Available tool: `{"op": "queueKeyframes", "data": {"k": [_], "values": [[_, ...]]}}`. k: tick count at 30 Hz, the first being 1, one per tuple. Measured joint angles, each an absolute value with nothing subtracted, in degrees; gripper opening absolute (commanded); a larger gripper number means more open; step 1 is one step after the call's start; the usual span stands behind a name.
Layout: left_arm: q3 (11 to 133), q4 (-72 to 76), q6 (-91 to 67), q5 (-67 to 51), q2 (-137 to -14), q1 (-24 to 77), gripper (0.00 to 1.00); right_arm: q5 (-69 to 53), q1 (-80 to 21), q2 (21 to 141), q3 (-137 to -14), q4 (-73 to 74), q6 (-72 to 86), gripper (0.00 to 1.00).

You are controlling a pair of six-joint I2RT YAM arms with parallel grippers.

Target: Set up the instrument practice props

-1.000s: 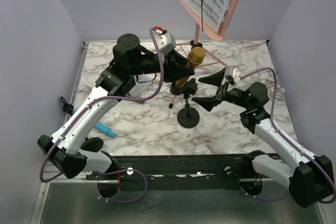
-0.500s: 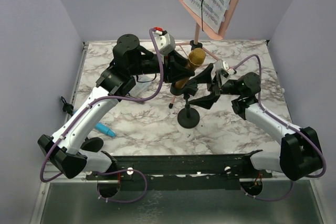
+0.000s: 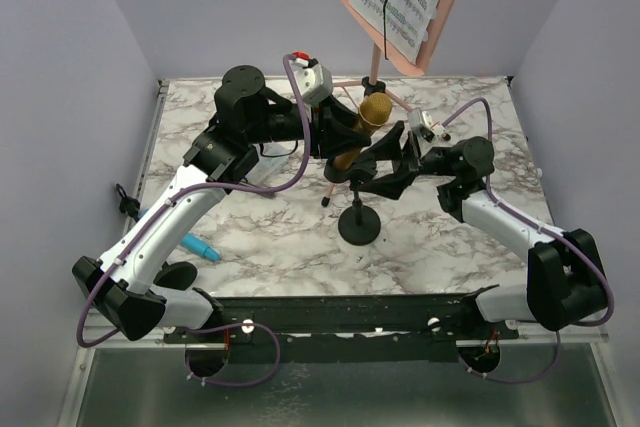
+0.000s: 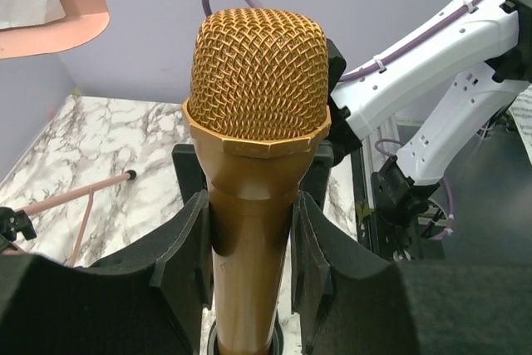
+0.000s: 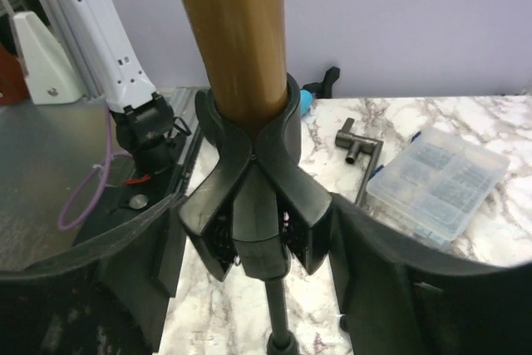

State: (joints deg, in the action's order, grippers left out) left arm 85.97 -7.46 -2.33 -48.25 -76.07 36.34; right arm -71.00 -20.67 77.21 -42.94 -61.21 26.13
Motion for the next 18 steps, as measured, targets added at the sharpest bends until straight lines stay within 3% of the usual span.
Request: {"op": "queueKeyframes", "data": {"k": [7,16,17,18], "values": [[83.74,-10.11,-2.55,-48.58,-76.31,36.05,0.00,-71.29,-20.51,77.95,-43.31,-61.95,25.50,0.00],[76.88,-8.01,-3.36,-47.92,-75.26,35.57,0.00,-70.74,-20.16,76.60,-42.48,-59.92,23.92,0.02],[75.75,-6.74,-3.70,-47.64,-74.61,35.59,0.00,-70.57,-20.18,76.42,-42.37,-59.72,23.90,0.09],[75.13,-6.15,-3.88,-47.44,-74.26,35.59,0.00,-70.43,-20.18,76.25,-42.30,-59.42,23.88,0.26]]}}
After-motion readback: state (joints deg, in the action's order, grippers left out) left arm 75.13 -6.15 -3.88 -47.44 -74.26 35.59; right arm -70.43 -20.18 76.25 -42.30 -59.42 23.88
